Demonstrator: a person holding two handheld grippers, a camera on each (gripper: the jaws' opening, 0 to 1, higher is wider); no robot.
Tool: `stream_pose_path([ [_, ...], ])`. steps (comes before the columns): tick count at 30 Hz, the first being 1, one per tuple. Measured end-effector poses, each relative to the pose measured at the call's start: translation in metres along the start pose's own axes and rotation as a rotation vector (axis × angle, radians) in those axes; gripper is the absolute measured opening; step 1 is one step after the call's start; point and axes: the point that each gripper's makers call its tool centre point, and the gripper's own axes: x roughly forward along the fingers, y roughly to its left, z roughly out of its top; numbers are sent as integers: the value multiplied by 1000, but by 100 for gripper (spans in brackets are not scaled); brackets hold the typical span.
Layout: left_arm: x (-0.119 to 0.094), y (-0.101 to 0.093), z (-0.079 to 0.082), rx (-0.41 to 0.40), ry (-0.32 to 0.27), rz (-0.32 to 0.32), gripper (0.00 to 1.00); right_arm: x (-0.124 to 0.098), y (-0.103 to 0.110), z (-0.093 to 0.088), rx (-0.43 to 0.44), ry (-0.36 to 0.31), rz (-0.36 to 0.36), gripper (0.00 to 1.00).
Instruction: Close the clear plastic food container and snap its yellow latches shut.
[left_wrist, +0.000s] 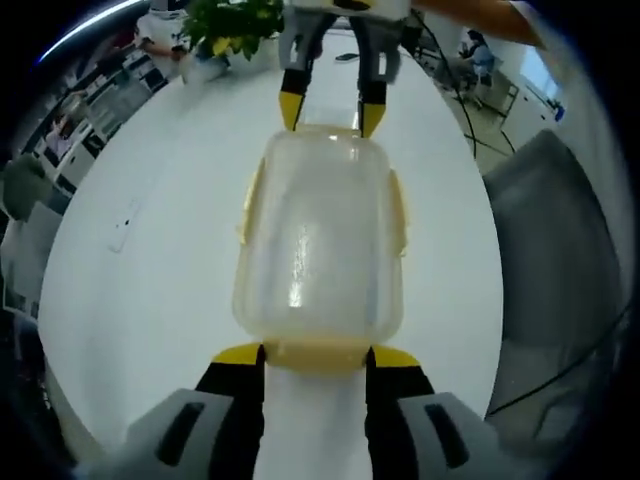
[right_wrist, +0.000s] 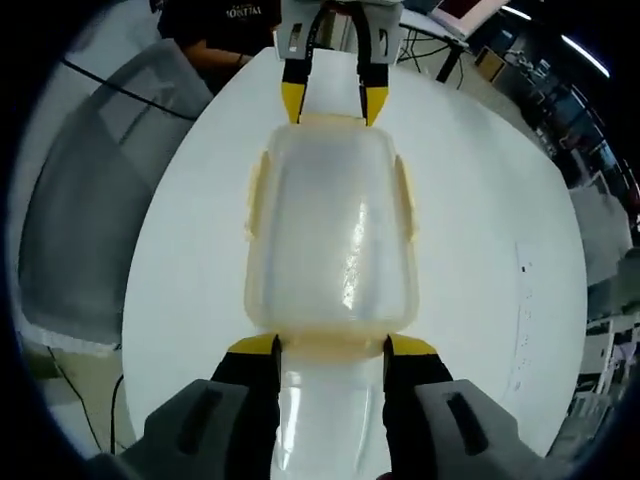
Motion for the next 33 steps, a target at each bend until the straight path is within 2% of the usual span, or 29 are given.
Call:
stream_pose_path([
  [9, 3, -4, 55, 3, -9, 25, 33, -30, -1, -45, -8, 4, -30, 37],
  [13, 13, -4, 83, 17, -13, 27, 33, -43, 1, -68, -2, 16, -45, 37],
  [21, 37, -7, 137, 47, -40, 1, 33, -63, 3, -124, 36, 43, -47, 37],
  [25, 49, -9, 159, 54, -58, -17, 33, -68, 6, -147, 53, 53, -47, 37],
  [33, 71, -9, 190, 76, -36, -37, 33, -73, 4, -188, 89, 69, -43, 37],
])
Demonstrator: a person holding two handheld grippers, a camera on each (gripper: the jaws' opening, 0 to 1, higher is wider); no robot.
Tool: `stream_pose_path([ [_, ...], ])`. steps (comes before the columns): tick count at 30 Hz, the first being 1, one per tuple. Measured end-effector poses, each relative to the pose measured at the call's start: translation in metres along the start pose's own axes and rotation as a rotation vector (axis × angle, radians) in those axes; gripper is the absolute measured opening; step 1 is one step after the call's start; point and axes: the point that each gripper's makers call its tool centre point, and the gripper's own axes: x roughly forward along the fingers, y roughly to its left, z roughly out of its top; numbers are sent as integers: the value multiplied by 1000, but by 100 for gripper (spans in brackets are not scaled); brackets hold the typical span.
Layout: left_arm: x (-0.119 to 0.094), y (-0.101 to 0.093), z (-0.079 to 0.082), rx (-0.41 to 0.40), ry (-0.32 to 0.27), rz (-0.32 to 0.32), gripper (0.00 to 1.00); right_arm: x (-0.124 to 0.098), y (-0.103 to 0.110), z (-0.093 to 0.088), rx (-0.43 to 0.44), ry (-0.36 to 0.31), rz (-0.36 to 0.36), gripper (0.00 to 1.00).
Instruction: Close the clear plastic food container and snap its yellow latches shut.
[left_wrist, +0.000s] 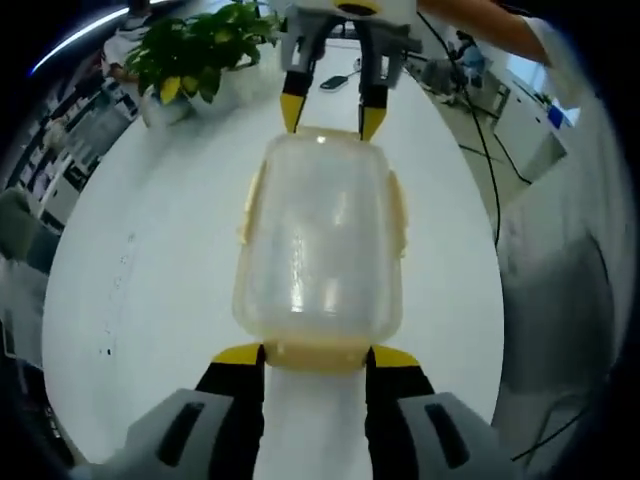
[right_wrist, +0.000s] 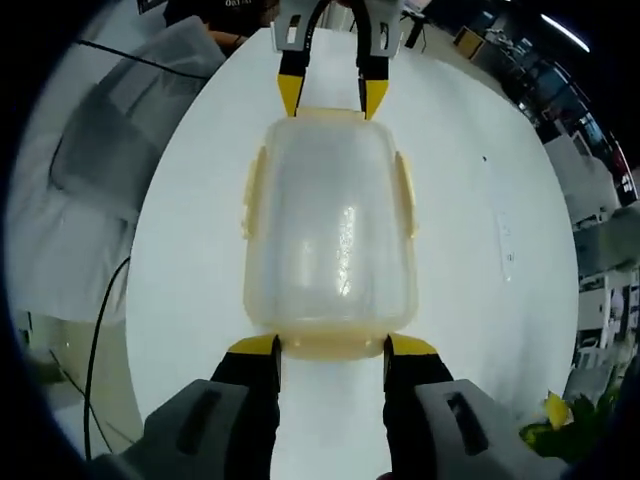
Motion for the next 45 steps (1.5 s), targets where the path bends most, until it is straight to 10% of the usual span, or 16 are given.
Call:
stream_pose_path([
  [45, 28, 1, -3, -13, 89, -58, 33, 30, -11, -19, -14, 25, 51, 36],
])
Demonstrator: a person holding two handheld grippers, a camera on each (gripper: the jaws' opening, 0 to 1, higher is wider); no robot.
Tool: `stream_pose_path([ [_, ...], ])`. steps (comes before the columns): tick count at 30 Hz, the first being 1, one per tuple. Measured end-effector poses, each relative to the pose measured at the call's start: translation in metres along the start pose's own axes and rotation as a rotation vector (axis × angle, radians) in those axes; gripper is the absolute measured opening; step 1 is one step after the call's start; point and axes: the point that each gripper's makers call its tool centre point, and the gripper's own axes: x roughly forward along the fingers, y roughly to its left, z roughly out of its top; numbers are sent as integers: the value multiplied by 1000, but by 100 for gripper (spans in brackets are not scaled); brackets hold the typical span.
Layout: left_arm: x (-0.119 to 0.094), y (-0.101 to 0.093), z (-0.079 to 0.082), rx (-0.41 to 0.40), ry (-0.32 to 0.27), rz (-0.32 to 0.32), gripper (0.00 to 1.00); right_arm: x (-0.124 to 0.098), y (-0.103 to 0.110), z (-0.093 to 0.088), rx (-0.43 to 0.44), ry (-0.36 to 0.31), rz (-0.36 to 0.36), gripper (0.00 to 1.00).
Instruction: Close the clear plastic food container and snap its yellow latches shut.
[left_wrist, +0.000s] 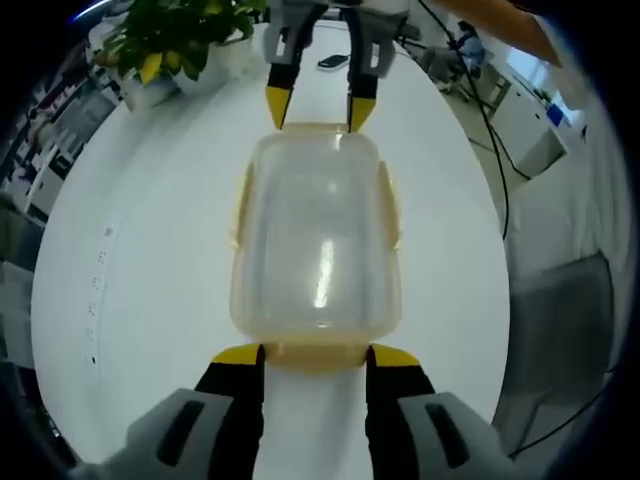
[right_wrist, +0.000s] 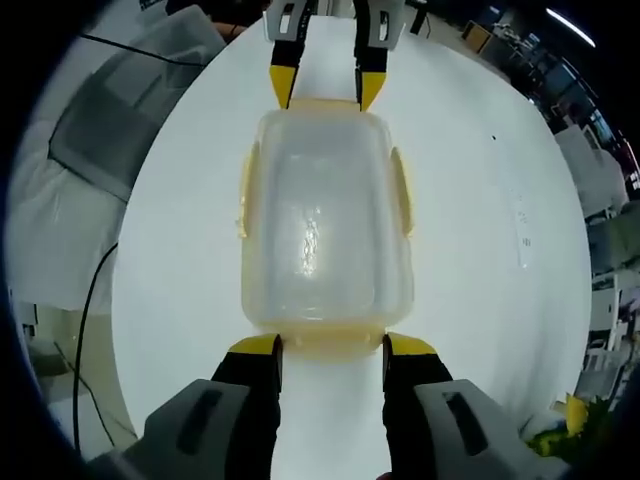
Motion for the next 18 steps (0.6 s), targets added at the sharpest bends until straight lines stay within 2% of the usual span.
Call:
stream_pose_path([
  [13, 5, -2, -5, 28, 10, -15, 33, 2, 2, -3, 29, 4, 20, 37],
  [15, 9, -1, -9, 43, 17, 7, 27, 7, 10, -9, 73, 16, 54, 29],
  [16, 11, -2, -14, 48, 24, 7, 25, 11, 15, -20, 115, 56, 71, 28],
  [17, 13, -2, -15, 46, 24, 3, 24, 13, 16, -28, 140, 90, 67, 33],
  [18, 16, -6, -21, 2, 25, -12, 25, 16, 18, -36, 157, 114, 67, 39],
])
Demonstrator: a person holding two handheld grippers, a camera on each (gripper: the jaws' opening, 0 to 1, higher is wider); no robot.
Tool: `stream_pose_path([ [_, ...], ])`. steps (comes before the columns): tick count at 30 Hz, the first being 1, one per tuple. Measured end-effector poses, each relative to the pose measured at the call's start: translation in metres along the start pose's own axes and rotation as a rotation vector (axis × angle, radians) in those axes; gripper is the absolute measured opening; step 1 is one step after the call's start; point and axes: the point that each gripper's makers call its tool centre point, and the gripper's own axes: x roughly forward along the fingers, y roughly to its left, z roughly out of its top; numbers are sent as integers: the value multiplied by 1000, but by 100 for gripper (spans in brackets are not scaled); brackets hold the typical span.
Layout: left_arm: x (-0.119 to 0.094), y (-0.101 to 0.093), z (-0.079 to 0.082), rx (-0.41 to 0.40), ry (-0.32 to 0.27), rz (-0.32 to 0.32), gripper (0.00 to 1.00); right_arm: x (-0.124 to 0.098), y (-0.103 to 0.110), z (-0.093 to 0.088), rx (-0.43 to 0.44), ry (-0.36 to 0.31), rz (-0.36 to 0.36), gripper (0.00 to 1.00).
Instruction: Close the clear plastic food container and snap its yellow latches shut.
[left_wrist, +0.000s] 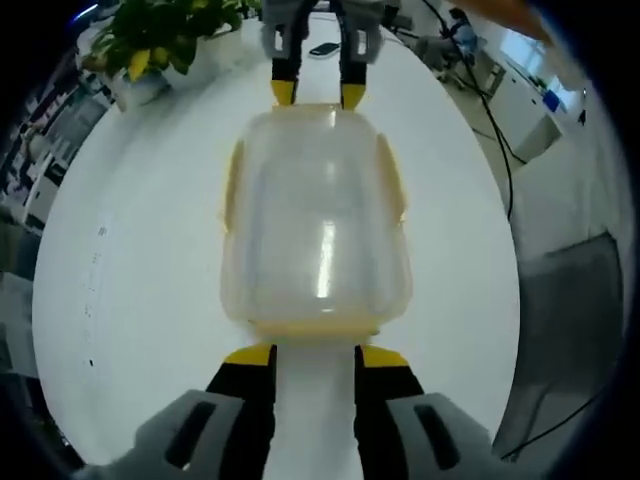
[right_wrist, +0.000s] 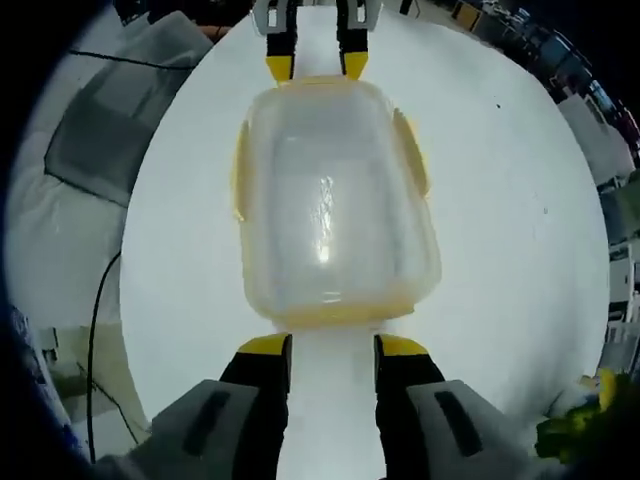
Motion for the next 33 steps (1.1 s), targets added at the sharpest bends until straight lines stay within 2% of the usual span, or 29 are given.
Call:
stream_pose_path([
  [2, 2, 0, -9, -72, -4, 1, 31, 6, 3, -16, 44, 38, 14, 48],
  [4, 0, 4, -16, -110, -14, 17, 37, 7, 0, -24, 80, 40, 7, 43],
  [6, -8, 9, -26, -228, -21, 34, 37, 3, -5, -28, 170, 7, -5, 38],
  [7, -15, 1, -23, -326, -60, -30, 37, -1, -7, -29, 263, -22, -6, 38],
  [8, -21, -5, -16, -392, -112, -80, 39, -5, -10, -30, 322, -37, -7, 38],
  [9, -32, -6, 1, -466, -227, -123, 43, -11, -18, -31, 421, -57, -32, 37],
  [10, -40, -4, 9, -523, -284, -136, 47, -16, -27, -30, 484, -90, -67, 37],
  [11, -49, 1, 20, -603, -365, -143, 51, -24, -35, -23, 554, -163, -81, 37],
  [12, -52, 3, 24, -667, -390, -150, 53, -30, -34, -14, 613, -222, -62, 37],
  [14, -58, -2, 33, -858, -432, -237, 48, -43, -30, 6, 781, -370, 46, 36],
  [15, -58, -4, 36, -995, -426, -287, 45, -48, -28, 15, 863, -434, 104, 35],
  [16, -59, -5, 43, -1116, -461, -354, 44, -55, -27, 28, 962, -533, 181, 35],
  [17, -57, 1, 48, -1180, -501, -358, 45, -57, -30, 36, 1036, -600, 216, 34],
  [18, -55, 8, 50, -1254, -537, -354, 45, -58, -28, 45, 1116, -666, 283, 34],
  [20, -48, 6, 47, -1278, -512, -354, 41, -56, -19, 50, 1170, -683, 369, 35],
  [21, -47, 8, 46, -1250, -518, -342, 36, -52, -15, 51, 1172, -680, 380, 35],
  [23, -42, 7, 40, -1235, -479, -301, 28, -44, -12, 51, 1155, -662, 364, 34],
  [25, -41, 7, 40, -1230, -477, -293, 24, -36, -7, 44, 1139, -594, 334, 33],
  [29, -44, 4, 43, -1255, -466, -300, 31, -31, -3, 47, 1121, -578, 342, 29],
  [31, -39, 6, 27, -1201, -394, -208, 40, -32, -5, 46, 1117, -578, 332, 28],
  [32, -37, 6, 23, -1195, -378, -192, 41, -32, -6, 45, 1115, -580, 328, 28],
  [33, -35, 3, 22, -1203, -369, -205, 40, -31, -7, 46, 1118, -579, 329, 27],
])
